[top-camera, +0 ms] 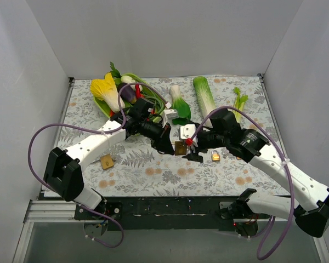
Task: Lock with the key
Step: Place the key at the center of the board.
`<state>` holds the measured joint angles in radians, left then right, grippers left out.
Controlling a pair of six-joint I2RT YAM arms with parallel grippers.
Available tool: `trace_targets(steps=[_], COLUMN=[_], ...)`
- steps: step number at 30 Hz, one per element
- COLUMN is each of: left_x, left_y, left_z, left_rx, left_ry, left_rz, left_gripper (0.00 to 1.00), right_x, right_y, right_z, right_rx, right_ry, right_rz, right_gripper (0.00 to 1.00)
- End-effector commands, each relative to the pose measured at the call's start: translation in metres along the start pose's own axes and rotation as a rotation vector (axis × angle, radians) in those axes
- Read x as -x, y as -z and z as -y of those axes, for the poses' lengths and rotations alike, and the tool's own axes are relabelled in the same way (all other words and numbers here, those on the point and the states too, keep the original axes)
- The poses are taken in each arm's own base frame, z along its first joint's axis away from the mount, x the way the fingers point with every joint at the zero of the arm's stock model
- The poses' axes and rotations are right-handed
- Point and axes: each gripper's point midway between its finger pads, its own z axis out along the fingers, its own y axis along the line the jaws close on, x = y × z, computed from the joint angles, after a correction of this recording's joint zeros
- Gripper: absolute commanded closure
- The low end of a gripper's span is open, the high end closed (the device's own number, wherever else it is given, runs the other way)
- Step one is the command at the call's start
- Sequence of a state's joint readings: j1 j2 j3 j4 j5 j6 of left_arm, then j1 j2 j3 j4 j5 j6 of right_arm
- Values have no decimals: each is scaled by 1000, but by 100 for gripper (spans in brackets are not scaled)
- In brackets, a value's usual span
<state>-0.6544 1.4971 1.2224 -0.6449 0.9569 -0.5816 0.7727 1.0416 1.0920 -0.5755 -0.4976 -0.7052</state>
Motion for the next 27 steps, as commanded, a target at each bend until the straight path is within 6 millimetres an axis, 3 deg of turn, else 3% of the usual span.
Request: trace_targets(steps=[1,9,14,17,21,24,27], left_x=[26,18,7,2,-2,-1,0], left_y=[14,34,38,39,40,41,41], left_z=[40,39,25,17,12,15,14], left_rx=[-131,-98,-20,10,24,21,27], left_ry=[-1,-243,-408,-472,-507,-525,-534], left_rz=[53,109,85,51,28,37,44], left_gripper=[100,100,100,100,100,100,100], right_x=[4,4,10,6,9,9,6], right_y=[-2,10,13,9,6,3,0], right_z=[8,-10,-27,-33,-35,-32,-35], right_rx=[-7,32,118,158,221,214,216], right_ry=[69,-76,-210,-286,-359,-396,-427], right_rz=[-33,-35,-35,-71,-115,-121,-122], right_gripper=[9,7,12,21,47,59,64])
